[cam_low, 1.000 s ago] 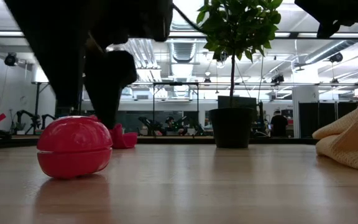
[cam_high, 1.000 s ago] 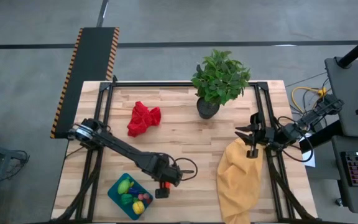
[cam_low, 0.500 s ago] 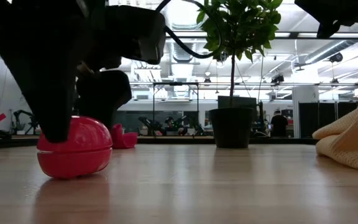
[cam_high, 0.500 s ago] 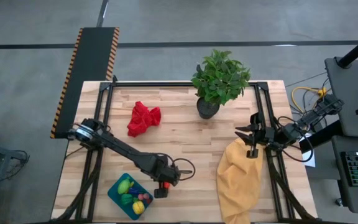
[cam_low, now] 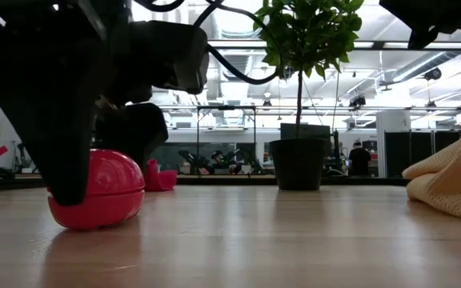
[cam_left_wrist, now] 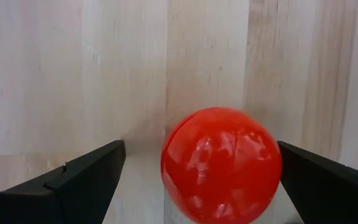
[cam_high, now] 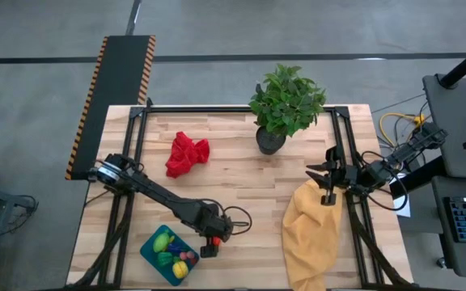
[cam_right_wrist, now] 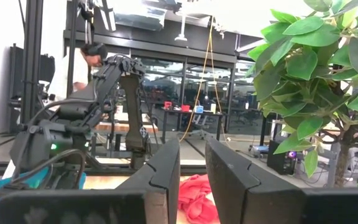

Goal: Pick and placing Produce into tupperware
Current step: Put the red tomato into the blue bin

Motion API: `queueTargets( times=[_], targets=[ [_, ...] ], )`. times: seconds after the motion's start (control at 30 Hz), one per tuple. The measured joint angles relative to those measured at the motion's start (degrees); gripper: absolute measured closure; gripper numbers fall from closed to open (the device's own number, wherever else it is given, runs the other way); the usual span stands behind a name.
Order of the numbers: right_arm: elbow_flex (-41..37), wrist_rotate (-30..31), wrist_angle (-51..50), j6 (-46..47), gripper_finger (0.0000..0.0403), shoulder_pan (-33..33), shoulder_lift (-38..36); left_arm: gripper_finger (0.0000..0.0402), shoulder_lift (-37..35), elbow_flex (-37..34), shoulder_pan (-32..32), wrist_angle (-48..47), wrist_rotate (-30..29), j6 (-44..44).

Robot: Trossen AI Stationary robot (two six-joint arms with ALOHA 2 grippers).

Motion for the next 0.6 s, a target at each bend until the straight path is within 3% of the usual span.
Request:
queueTargets(
  times=[0.3,0.6],
  targets=[
    [0.00,0.00,-0.04,-0.01,0.0335,0.01,0.00,0.0017,-0.20,-1.35,0.00,0.96,-0.18,0.12],
    [0.00,0.00,-0.04,-0.16,0.0335,0.02,0.00,0.0097,-0.07,-1.27,0.08,0.77,-0.56,0.10]
  ],
)
